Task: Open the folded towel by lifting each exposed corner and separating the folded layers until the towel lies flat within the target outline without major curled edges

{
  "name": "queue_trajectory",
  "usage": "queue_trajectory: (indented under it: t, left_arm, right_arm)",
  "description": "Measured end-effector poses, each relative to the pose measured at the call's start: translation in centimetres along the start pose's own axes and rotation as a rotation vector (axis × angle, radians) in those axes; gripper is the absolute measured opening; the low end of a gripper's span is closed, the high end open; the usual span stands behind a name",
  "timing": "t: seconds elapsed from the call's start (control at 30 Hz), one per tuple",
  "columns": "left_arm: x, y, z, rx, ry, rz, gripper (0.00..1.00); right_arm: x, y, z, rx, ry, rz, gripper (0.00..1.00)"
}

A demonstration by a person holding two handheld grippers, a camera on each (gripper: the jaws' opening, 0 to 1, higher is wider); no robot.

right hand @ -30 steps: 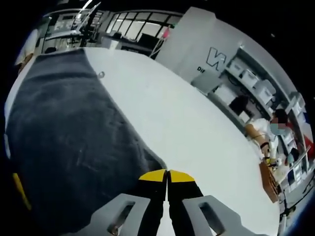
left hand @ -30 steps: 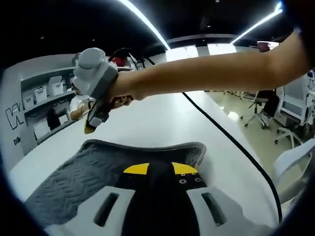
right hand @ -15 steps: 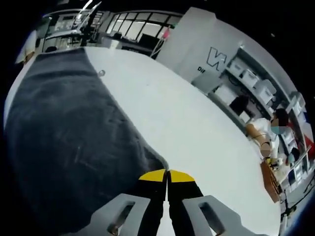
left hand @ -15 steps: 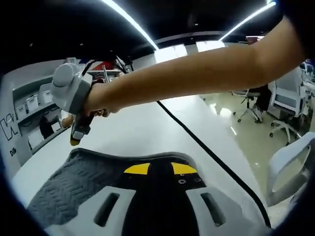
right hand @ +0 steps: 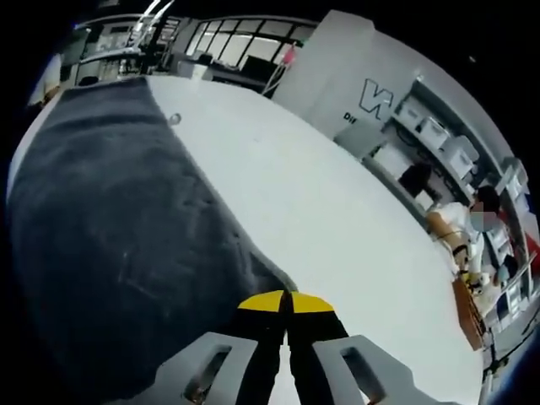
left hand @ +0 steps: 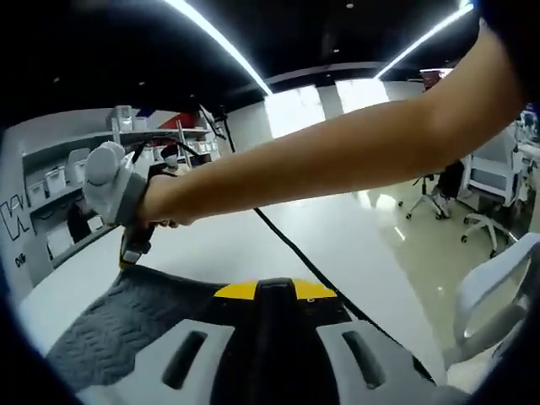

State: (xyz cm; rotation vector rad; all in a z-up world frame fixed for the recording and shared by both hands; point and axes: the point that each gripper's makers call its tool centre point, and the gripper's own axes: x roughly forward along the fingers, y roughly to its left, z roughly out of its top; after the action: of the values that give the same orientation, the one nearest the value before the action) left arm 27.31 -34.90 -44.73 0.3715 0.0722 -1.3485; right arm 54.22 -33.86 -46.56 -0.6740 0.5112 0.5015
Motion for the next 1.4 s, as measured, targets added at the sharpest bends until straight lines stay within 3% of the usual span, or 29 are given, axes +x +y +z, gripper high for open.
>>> queue_trajectory:
  t: [0.2,0.77,1.17,1.4]
  left_arm:
    - [0.7,-0.6,-0.4,0.036,0.017,-0.003,0.13]
    - [2.1,-1.6,-2.2,0.017,0.069,-0.034,0.12]
    - [2.2,-1.6,-2.4,-0.066,0.057,-0.04,0.08]
    - [2.3,-1.9,-2.3,-0.061,0.052,-0.045,0.05]
  right_arm:
    - [0.6,0.0,-0.9,0.019,0.014,0.002,0.0]
    - [1.0,0.0,-2.1,0.03,0.015,0.011,0.0]
    - [1.4,-0.4,-2.3,0.034,-0.001,0.009,0.0]
    - [1.9,-0.9,-2.3,0.047,-0.008,0.016,0.0]
